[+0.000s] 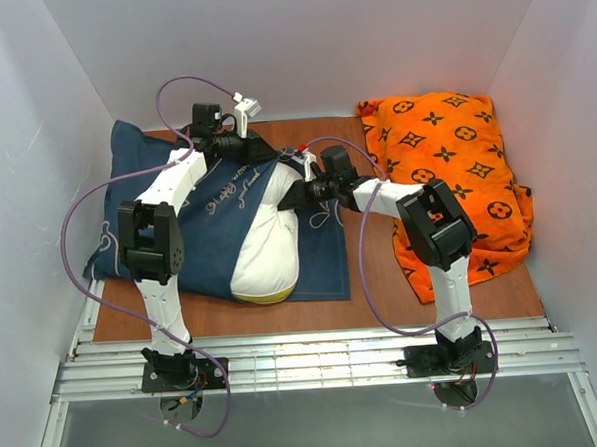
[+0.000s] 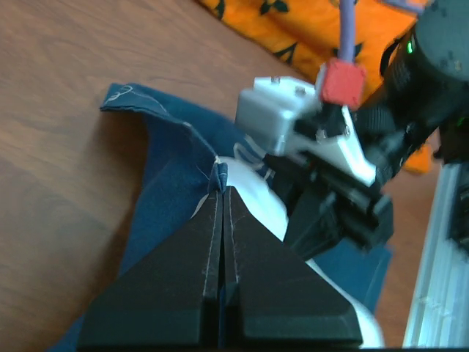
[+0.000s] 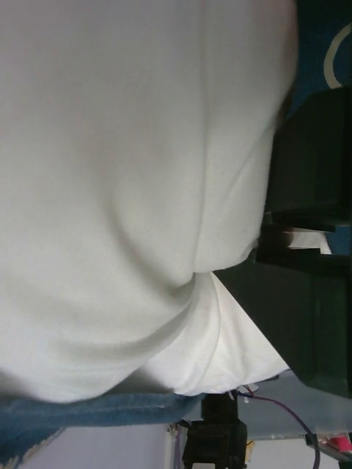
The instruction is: Put the pillow into the pillowcase
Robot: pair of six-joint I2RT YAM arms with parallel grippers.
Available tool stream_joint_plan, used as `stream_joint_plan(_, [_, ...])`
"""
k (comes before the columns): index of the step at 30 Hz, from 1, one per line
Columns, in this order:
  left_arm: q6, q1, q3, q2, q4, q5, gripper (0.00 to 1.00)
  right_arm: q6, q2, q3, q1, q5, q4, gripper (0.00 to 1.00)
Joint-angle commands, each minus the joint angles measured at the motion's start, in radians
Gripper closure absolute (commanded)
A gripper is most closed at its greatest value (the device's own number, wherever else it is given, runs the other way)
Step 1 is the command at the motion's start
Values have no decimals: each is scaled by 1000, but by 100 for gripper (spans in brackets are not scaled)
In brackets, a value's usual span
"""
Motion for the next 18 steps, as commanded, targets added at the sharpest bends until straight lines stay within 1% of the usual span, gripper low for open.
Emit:
stream_joint_plan(1, [-216,-62,-81,-104,128,115,100,-19,-131,15,82,-25,164,99])
stream_joint_plan(3, [-293,-64,-120,-135,197,121,100,-6,-171,-9,90,-2,195,99])
stream_joint_plan(4, [-342,-64,-140,-145,269,116,100,15,-180,-18,88,5,207,99])
stream_joint_plan(6, [-468,-64,-207,-177,329,107,100,35,-208,-43,88,30,247,99])
stream_joint_plan(7, [-517,-64,-235,-191,416,107,100,41,-217,-43,87,39,252,99])
stream_joint_plan(9, [-621,-68,-311,-216,487,107,100,64,-229,-31,84,51,253,99])
stream_joint_plan(10, [-651,-70,-332,-236,541,104,100,67,-231,-13,82,53,253,99])
stream_joint_plan(11, [-672,-82,-336,-245,549,105,100,64,-236,0,84,54,250,99])
stream_joint_plan(12, [-676,-91,-333,-257,548,99,100,28,-240,6,81,73,243,99])
stream_joint_plan(13, [-676,-99,-332,-294,555,89,100,6,-242,9,70,94,202,99])
stream_joint_plan(14, [-676,-110,-333,-311,554,69,100,-8,-236,-2,61,106,195,99])
stream_joint_plan(15, [-706,-111,-352,-325,552,29,100,-31,-217,-20,52,129,197,99])
stream_joint_plan(16, [-723,-110,-368,-337,557,18,100,-45,-199,-44,39,155,197,99])
stream_joint_plan(18, [-751,-110,-420,-346,566,0,100,-22,-113,-75,18,134,200,99])
